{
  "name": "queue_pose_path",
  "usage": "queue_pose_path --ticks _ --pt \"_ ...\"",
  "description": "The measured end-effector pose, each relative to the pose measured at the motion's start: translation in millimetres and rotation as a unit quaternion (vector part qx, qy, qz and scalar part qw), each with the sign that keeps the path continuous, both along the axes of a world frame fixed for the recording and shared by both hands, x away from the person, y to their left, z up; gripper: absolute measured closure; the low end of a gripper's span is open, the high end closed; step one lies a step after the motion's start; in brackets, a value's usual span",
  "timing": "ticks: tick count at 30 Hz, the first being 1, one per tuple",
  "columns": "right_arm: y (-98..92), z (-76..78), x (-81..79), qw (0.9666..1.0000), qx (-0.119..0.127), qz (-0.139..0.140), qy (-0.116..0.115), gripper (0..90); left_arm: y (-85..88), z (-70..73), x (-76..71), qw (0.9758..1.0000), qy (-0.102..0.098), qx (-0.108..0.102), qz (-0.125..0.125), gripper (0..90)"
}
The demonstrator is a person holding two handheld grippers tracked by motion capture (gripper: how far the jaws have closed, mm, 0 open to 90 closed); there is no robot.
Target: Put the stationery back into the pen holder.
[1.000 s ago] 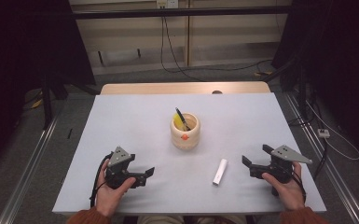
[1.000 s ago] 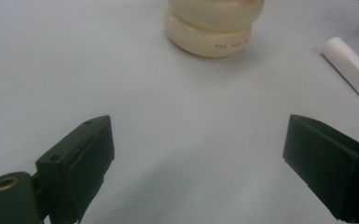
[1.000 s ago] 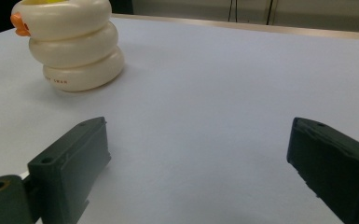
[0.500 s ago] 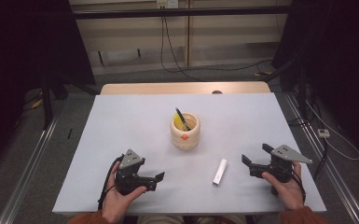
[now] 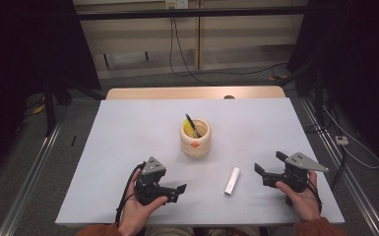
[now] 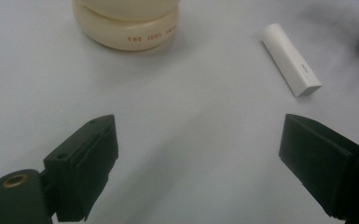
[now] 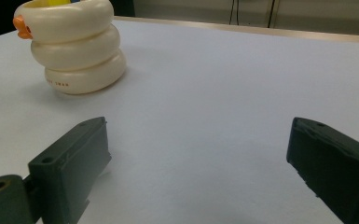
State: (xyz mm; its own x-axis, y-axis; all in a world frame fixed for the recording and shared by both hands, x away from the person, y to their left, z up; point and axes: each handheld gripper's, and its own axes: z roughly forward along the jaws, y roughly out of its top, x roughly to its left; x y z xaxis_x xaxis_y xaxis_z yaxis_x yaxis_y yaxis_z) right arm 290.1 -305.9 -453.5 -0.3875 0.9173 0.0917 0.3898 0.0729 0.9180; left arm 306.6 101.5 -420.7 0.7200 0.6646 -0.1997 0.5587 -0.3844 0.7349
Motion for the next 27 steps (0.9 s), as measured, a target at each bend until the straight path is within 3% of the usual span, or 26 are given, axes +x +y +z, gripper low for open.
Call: queue_pose_path --ticks 11,16,27 --pt "-0.3 0.0 0.1 1.0 0.002 -0.002 0.001 5.2 -22.3 3.7 2.5 0.9999 0.014 -0.009 0.001 14.3" --pt "-1.0 -0.4 0.4 1.0 0.003 -0.003 0.003 5.2 -40.1 3.2 6.7 0.9995 0.029 0.008 -0.008 13.9" --pt "-0.2 -1.1 0.7 1.0 0.001 -0.001 0.006 5.2 -87.1 1.7 5.2 0.9984 0.04 0.029 -0.028 13.5"
